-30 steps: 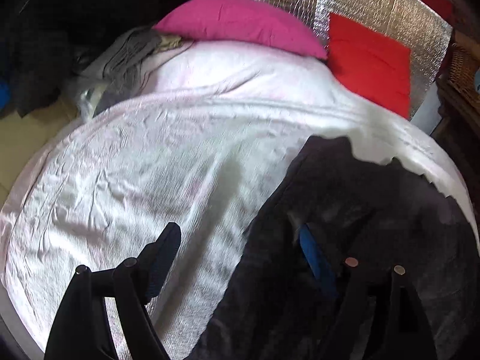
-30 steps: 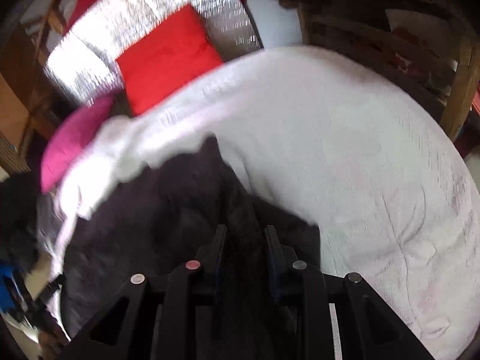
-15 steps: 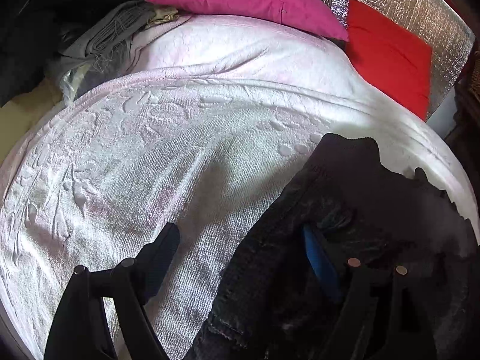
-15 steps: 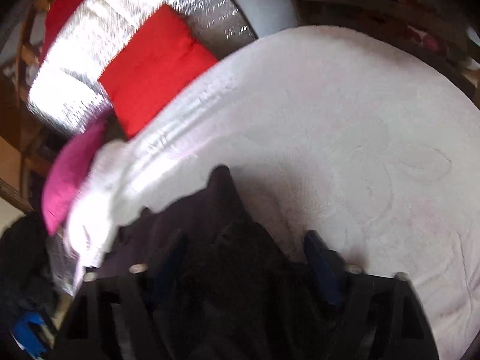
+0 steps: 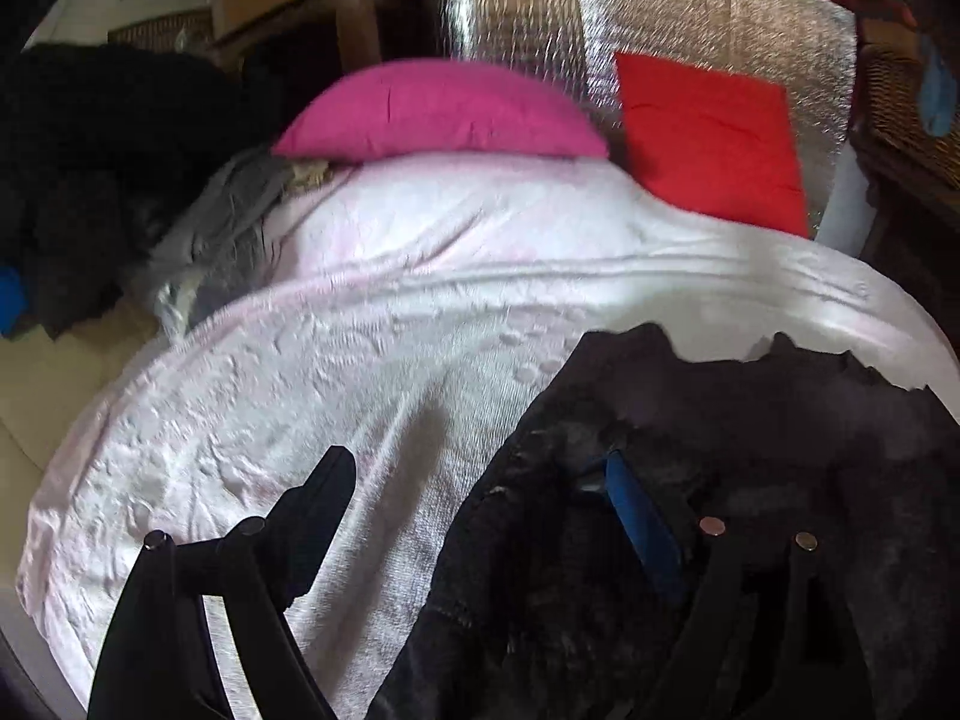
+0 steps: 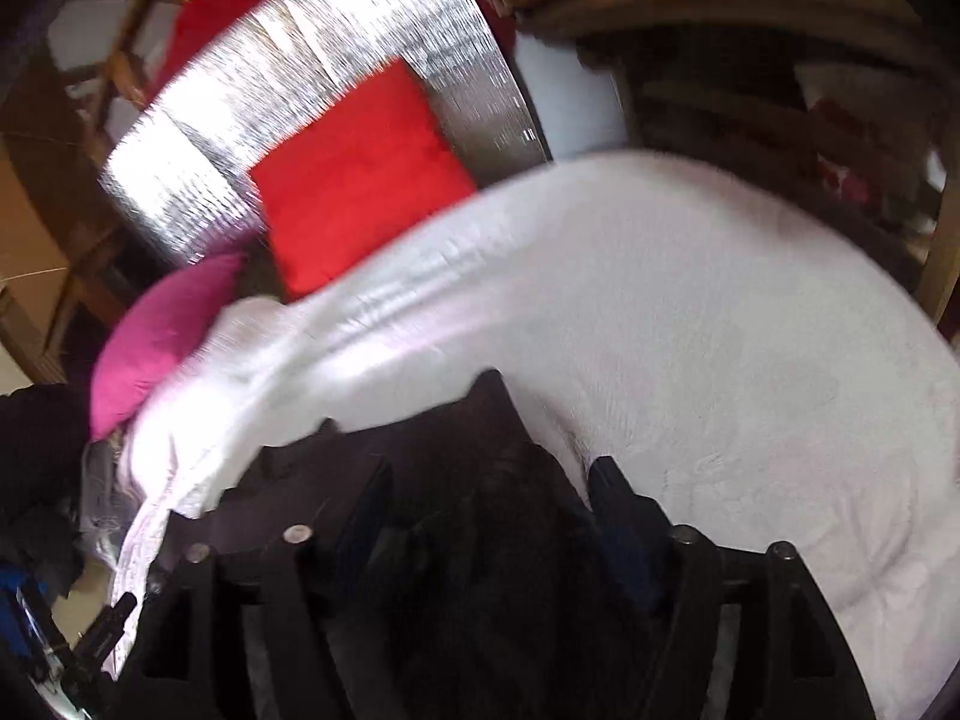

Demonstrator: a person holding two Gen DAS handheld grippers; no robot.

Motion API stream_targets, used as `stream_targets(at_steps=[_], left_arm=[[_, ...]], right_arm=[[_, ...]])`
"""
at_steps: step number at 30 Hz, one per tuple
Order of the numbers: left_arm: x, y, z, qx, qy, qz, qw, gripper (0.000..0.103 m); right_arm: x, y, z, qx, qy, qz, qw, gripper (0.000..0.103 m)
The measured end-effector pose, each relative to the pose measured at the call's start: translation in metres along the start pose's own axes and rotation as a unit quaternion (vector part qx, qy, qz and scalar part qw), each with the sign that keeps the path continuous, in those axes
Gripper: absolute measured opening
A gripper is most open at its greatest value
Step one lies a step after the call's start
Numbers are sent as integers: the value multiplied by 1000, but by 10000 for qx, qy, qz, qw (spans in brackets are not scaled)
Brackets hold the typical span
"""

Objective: Fold large clothes

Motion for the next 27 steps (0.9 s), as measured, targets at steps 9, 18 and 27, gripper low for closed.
stream_targets(at_steps=[9,18,27], left_arm=[[-15,-55,-5,75,149,577,9982,86],[-15,-83,-2,29,392,796,9960,86],[-11,-92,1,44,462,825,9955,86]], right_arm=[[23,-60,-11,-195,-433,-77,9988,72],[55,-100,-25,-429,-712,-121,9965,72],[79,-108,-29,-437,-963,-359,9937,72]])
Point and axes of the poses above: each gripper's, at about its wrist camera, not at the fingertips, and y roughly the way its jaws point, z to its right, x to its underside, the point moved 4 cm from there along y, roughly the way its jaws point, and after that the axes turned 15 degrees about z, right-handed, at the moved point
